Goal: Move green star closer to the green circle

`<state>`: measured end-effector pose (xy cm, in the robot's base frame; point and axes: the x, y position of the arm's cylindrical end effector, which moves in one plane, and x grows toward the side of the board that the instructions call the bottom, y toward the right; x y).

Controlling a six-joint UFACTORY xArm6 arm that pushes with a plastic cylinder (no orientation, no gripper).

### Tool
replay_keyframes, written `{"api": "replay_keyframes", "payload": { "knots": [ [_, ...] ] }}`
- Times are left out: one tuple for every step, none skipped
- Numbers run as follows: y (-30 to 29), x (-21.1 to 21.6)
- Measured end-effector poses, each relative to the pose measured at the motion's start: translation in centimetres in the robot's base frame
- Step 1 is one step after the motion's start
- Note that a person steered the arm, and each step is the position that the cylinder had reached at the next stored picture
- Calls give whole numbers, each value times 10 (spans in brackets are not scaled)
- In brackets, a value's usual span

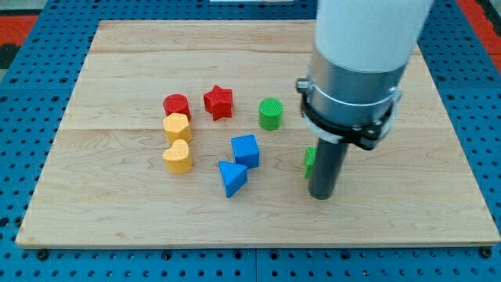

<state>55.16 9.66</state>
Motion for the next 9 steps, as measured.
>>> {"api": "replay_keyframes", "payload": {
  "knots": [
    [22,-5],
    [15,-42],
    [-10,-83],
    [-6,-53],
    [-9,-9],
    [-37,-16],
    [-44,-53],
    [-42,-64],
    [-30,-64]
  ]
}}
